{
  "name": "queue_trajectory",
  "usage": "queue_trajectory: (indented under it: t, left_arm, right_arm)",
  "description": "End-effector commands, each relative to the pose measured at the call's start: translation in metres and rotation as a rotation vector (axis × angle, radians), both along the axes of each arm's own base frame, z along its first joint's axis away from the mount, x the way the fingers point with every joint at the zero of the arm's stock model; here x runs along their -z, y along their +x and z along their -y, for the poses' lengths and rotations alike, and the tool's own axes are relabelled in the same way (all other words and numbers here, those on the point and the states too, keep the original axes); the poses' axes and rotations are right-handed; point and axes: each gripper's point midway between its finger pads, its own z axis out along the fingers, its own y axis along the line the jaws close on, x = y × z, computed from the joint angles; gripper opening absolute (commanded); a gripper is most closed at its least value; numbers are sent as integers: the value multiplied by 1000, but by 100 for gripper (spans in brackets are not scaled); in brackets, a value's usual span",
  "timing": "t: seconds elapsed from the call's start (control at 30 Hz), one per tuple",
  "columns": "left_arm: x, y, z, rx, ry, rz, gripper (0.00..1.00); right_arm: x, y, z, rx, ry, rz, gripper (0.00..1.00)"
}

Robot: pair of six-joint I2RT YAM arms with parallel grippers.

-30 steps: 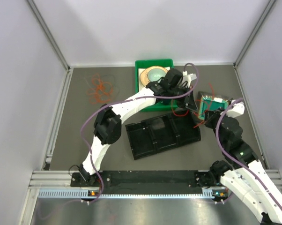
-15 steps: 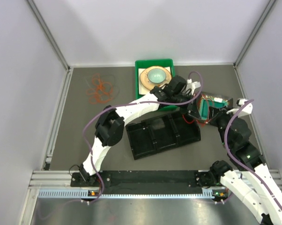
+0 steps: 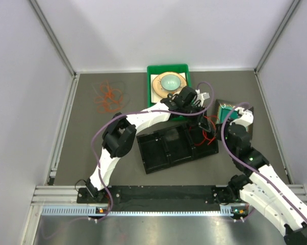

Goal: Untangle the cables

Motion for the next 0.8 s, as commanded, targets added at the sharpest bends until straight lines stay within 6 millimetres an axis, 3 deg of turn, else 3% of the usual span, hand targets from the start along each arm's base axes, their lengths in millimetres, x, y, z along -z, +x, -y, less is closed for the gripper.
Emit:
queue_trajectory:
  t: [0.0,0.03,0.2,0.43,0.6,0.77]
  left_arm:
    - [-16,7,-6,-20,13,96,41]
    - [-15,6,-9,-24,26,96,51]
    - [-36,11,-20,-58,44,176,60]
    - [-50,16,-34,-93,79,229,61]
    - [-78,25,-51,-137,57,256,61]
    - [-110,33,-76,-172,-17,232,61]
  right_arm:
    - [-8,16,-12,1,71,29,0]
    - [-7,18,-14,4,83,19,0]
    - [-4,25,-18,18,110,6,0]
    - [1,30,-19,27,123,7,0]
    - [10,34,-22,27,113,-11,0]
    - [31,39,-32,-17,95,-56,0]
